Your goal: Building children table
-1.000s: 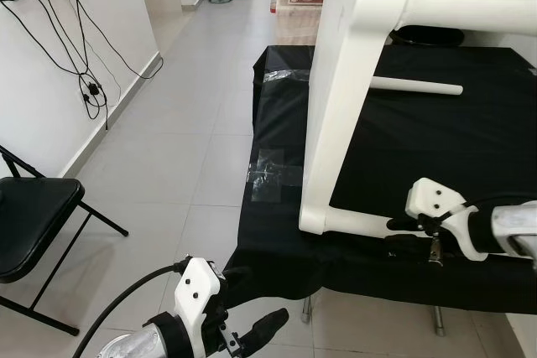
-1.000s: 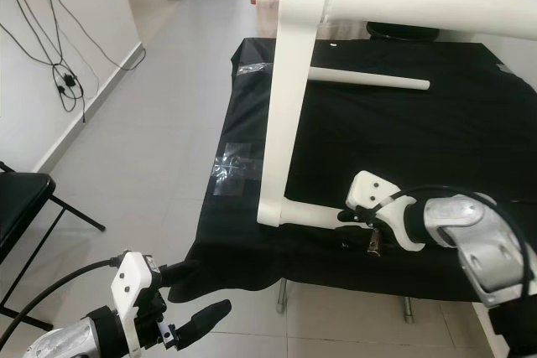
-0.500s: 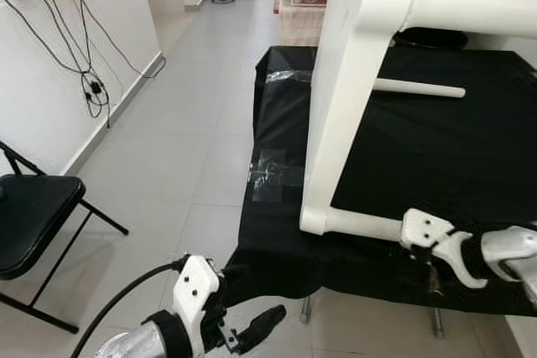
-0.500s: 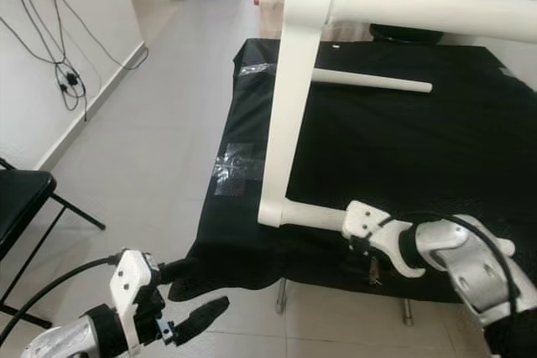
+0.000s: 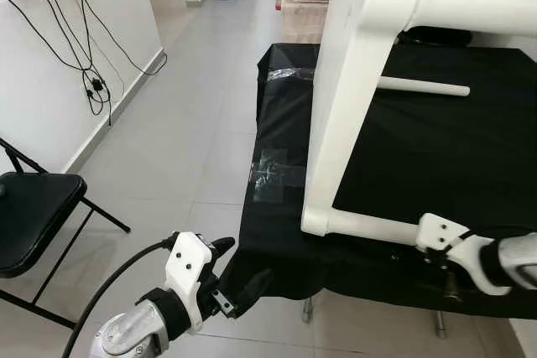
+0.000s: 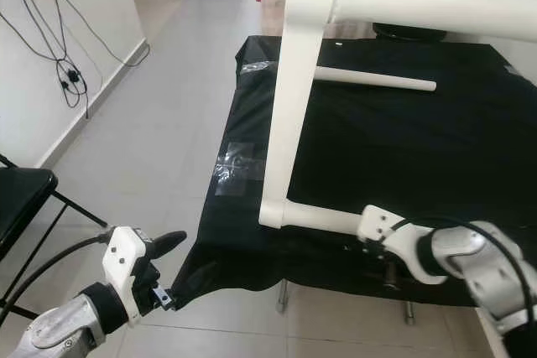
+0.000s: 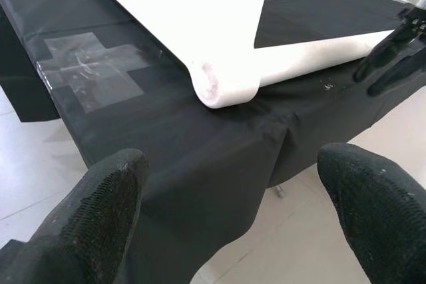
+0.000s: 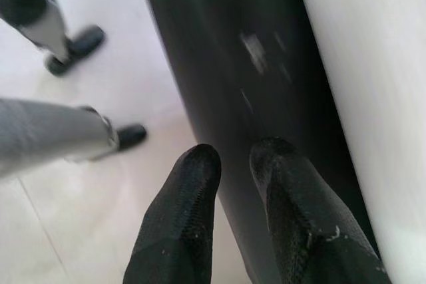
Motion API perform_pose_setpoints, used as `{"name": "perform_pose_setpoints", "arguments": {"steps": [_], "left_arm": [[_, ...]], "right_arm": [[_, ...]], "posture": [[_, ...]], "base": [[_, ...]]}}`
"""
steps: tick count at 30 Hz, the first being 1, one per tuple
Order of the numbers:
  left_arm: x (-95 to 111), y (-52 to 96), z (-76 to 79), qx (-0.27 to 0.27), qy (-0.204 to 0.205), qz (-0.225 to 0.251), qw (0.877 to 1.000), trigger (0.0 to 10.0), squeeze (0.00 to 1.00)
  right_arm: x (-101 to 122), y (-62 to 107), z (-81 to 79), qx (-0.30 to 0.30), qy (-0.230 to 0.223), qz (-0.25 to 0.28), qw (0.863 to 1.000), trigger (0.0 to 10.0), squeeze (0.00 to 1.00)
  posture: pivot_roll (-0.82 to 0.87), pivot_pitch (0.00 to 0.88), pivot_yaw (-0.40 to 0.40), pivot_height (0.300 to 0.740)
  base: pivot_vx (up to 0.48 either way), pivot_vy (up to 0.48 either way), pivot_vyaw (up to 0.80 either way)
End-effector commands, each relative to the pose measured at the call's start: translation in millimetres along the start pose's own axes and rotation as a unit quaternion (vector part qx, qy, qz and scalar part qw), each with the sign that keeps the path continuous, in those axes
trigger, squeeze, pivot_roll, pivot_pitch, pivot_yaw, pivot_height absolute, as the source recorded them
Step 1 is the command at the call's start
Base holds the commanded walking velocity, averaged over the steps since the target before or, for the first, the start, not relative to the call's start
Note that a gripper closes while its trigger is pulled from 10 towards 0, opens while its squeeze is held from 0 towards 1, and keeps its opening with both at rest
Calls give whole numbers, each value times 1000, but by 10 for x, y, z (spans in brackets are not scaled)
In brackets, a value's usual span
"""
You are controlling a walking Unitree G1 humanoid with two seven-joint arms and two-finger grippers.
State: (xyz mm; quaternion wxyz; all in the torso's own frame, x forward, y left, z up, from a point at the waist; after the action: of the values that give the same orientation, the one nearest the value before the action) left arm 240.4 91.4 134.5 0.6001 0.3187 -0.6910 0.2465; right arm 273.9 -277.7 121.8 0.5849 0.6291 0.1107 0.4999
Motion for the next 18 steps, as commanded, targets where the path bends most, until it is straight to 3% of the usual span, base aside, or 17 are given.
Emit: {"name": "perform_pose_setpoints", "arguments": {"steps": [1, 14, 18], "left_arm": [[-71, 25, 31, -9, 0, -15, 1000, 10000, 0], [-75, 36, 57, -8, -1, -20, 1000, 10000, 0], [-74, 36, 55, -7, -2, -20, 1000, 10000, 0]], "right_arm": [[-20, -10, 53, -10, -3, -15, 1000, 10000, 0], [417, -205, 322, -121, -7, 53, 991, 10000, 0], [431, -192, 298, -113, -9, 58, 992, 10000, 0]], "posture": [[-51, 91, -17, 740], [-38, 96, -19, 740], [-41, 101, -20, 740]], "base": [[0, 0, 0], [0, 0, 0], [0, 0, 0]]}}
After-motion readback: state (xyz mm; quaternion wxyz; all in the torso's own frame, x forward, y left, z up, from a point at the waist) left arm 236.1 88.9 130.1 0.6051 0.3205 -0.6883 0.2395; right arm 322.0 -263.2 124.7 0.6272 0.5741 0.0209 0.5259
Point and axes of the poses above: a point about 5 cm out from each wrist's last joint towards the gripper, its own y axis pointing back from the gripper into the wrist, its own x axis along the axis of the wrist's last joint, z = x × y, the point moved 5 cm from there along -y, pointing out of the wrist towards the gripper, and after that the axes turned 11 degrees about -y, right-handed, at the moved point
